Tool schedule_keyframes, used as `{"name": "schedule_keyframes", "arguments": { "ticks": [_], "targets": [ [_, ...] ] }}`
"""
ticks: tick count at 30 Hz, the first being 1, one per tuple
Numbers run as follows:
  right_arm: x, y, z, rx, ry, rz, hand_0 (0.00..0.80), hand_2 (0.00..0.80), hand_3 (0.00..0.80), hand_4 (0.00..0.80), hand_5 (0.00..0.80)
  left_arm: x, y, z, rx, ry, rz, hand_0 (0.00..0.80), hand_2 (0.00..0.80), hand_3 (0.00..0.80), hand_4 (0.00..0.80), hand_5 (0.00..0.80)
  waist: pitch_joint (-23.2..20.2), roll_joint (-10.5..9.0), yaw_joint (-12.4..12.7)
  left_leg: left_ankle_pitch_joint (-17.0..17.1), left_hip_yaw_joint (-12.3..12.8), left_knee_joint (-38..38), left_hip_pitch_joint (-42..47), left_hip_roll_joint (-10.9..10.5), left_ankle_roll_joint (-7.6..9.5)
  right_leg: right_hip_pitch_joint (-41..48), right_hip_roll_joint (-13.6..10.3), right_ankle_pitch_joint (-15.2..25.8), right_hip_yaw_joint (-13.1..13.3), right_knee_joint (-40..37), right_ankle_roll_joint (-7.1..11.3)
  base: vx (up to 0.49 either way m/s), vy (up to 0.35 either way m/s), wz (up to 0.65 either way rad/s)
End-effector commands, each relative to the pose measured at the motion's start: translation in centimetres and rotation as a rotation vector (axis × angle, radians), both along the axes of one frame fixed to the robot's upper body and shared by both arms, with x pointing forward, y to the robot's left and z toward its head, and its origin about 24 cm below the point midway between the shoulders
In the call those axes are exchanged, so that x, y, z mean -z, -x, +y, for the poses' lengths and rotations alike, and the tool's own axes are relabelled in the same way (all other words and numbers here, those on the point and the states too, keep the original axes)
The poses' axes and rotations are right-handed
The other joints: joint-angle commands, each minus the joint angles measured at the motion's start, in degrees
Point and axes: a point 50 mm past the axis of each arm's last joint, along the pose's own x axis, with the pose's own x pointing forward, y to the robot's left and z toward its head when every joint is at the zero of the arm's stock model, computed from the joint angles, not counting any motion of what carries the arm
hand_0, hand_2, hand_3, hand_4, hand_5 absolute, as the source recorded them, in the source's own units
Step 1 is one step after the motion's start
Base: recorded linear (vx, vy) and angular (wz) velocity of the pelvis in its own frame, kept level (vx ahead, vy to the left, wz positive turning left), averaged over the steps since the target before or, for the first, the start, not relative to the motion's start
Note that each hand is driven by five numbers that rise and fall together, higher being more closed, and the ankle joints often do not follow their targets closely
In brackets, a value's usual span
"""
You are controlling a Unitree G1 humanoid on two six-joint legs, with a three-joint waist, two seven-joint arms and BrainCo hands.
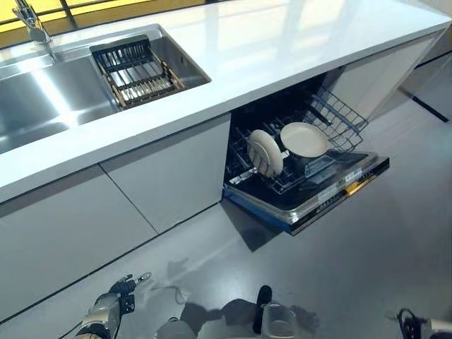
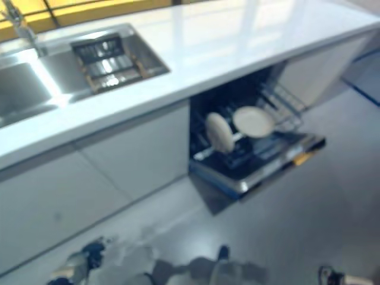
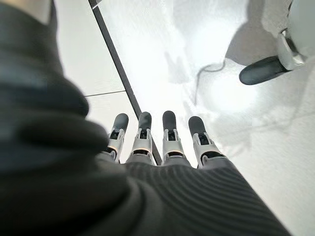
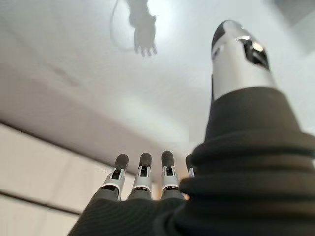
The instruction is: Take plates into dishwasher
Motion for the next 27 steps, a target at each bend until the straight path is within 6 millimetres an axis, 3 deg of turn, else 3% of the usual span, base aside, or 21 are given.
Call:
{"name": "schedule_keyframes", "arguments": {
  "ticks": [1,5,8,12,17,20,24,27],
  "targets": [
    [-0.3,-2.4,0.2,0.094,0.053,-0.142,0.0,0.0,0.0,0.0,0.0,-0.1,1.3,1.4,0.007,-0.043,0.046,0.0,0.0,0.0,0.0,0.0,2.1,1.63,1.1,3.5,-0.3,-6.7,2.0,-3.6,6.65,-2.2,-4.8,4.8,1.5,2.6,4.19,-0.18,-0.132,-0.05],
    [-0.6,-4.3,0.6,0.254,0.024,-0.326,0.0,0.0,0.0,0.0,0.0,-0.1,1.5,1.6,0.009,-0.028,0.035,0.0,0.0,0.0,0.0,0.0,4.2,4.0,1.1,3.1,-0.3,-5.4,0.4,-4.1,6.95,-5.4,-5.7,1.4,0.8,7.1,2.93,-0.163,-0.04,-0.01],
    [-1.2,-6.0,0.6,0.348,0.019,-0.448,0.0,0.0,0.0,0.0,0.0,0.2,1.6,0.9,-0.007,-0.006,0.019,0.0,0.0,0.0,0.0,0.0,6.3,5.68,0.7,2.0,-1.1,-1.9,-2.5,-4.3,7.13,-9.3,-6.1,-1.5,2.2,12.0,1.96,-0.153,0.012,0.04],
    [-3.1,-8.3,-0.3,0.409,0.036,-0.577,0.0,0.0,0.0,0.0,0.0,0.6,0.9,-0.4,-0.049,0.055,-0.02,0.0,0.0,0.0,0.0,0.0,8.5,8.3,0.2,0.6,-1.4,2.8,-6.2,-4.2,6.96,-13.5,-6.4,-4.5,3.4,17.0,0.97,-0.114,0.054,0.04],
    [-5.7,-11.9,-0.8,0.569,-0.094,-0.871,0.0,0.0,0.0,0.0,0.0,1.0,0.6,-1.9,-0.057,0.116,-0.05,0.0,0.0,0.0,0.0,0.0,10.6,11.2,0.1,-0.3,-3.5,7.8,-11.4,-4.6,6.62,-17.9,-6.2,-8.5,5.5,23.2,-0.49,-0.062,0.031,0.09],
    [-7.9,-13.8,-1.4,0.657,-0.164,-1.064,0.0,0.0,0.0,0.0,0.0,1.3,0.8,-2.5,-0.064,0.148,-0.057,0.0,0.0,0.0,0.0,0.0,11.6,12.53,-0.1,0.1,-4.1,8.7,-13.8,-5.0,6.34,-20.4,-6.1,-9.5,6.5,25.0,-0.85,-0.06,0.011,0.09],
    [-12.4,-16.7,-2.8,0.771,-0.252,-1.348,0.0,0.0,0.0,0.0,0.0,1.9,1.4,-3.7,-0.079,0.183,-0.061,0.0,0.0,0.0,0.0,0.0,12.5,14.66,0.5,0.9,-5.4,10.1,-17.8,-5.9,5.66,-24.1,-6.1,-10.8,7.4,27.4,-1.46,-0.057,0.021,0.06],
    [-16.2,-19.2,-3.0,0.723,-0.37,-1.563,0.0,0.0,0.0,0.0,0.0,2.1,1.6,-4.4,-0.089,0.199,-0.068,0.0,0.0,0.0,0.0,0.0,12.9,15.94,1.4,1.3,-6.2,11.3,-20.4,-6.3,5.17,-26.1,-6.2,-12.0,7.6,29.5,-2.08,-0.057,0.004,0.04]
  ]
}}
